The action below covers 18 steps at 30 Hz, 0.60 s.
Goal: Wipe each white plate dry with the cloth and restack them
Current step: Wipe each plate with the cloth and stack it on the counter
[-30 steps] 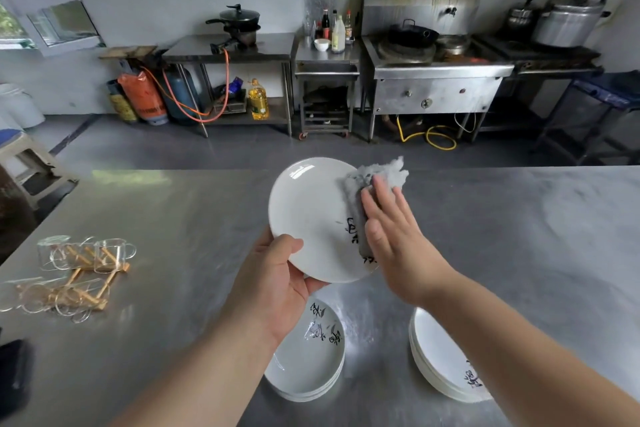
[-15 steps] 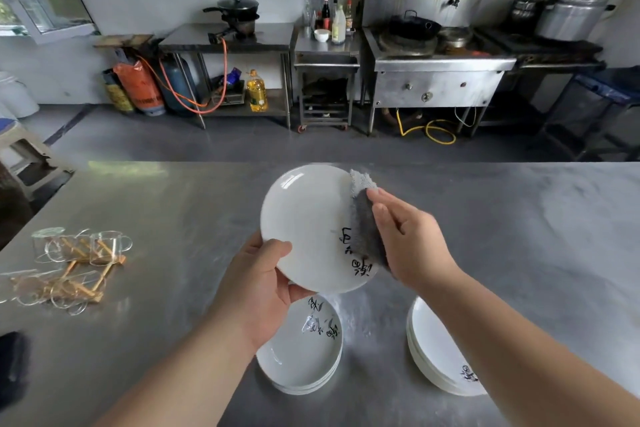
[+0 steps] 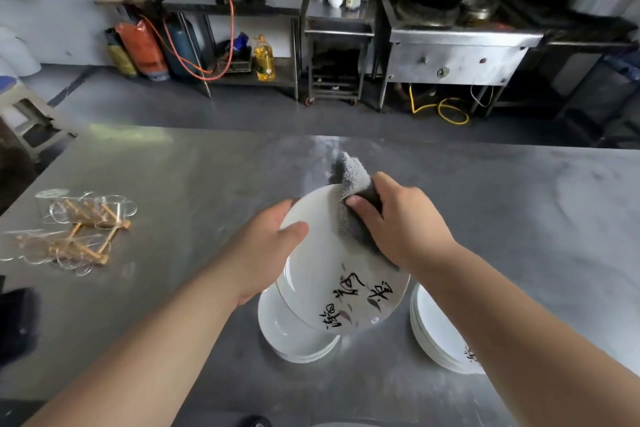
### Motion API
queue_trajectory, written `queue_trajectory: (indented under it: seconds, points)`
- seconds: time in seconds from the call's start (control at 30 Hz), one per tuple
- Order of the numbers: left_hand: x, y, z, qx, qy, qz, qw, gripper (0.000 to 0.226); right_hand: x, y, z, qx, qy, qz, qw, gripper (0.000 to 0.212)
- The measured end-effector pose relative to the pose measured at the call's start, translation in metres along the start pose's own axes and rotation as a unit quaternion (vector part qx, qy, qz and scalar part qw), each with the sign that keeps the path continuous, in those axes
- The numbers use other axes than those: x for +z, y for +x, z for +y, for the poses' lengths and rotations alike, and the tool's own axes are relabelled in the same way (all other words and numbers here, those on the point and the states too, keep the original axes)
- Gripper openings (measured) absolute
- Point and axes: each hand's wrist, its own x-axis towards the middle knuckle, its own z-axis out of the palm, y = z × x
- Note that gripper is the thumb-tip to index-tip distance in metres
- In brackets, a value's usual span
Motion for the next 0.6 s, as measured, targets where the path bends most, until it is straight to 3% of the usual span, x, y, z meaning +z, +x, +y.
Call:
queue_trajectory:
  seconds: [0.2, 0.3, 0.4, 0.47, 0.6]
  points:
    - [0.014, 0.003, -0.021, 0.027, 0.074, 0.102, 0.992, 0.026, 0.017, -0.024, 0.028, 0.091, 0.028, -0.124, 0.988, 0.042]
    - [0.022, 0.006, -0.027, 0.046, 0.143, 0.054, 0.987, 0.019, 0.014, -0.029, 0.033, 0.072, 0.02, -0.187, 0.98, 0.035]
    - [0.026, 0.018, -0.015, 0.064, 0.193, 0.007, 0.979, 0.017, 0.011, -0.021, 0.021, 0.021, 0.01, -0.122, 0.992, 0.037]
    - [0.029, 0.022, -0.008, 0.053, 0.132, 0.038, 0.989, 0.009, 0.008, -0.016, 0.017, 0.019, -0.002, -0.065, 0.998, 0.041]
    - [0.047, -0.002, -0.027, -0.035, -0.054, 0.096, 0.993, 0.018, 0.01, -0.028, 0.039, 0.143, 0.046, 0.017, 0.989, 0.046]
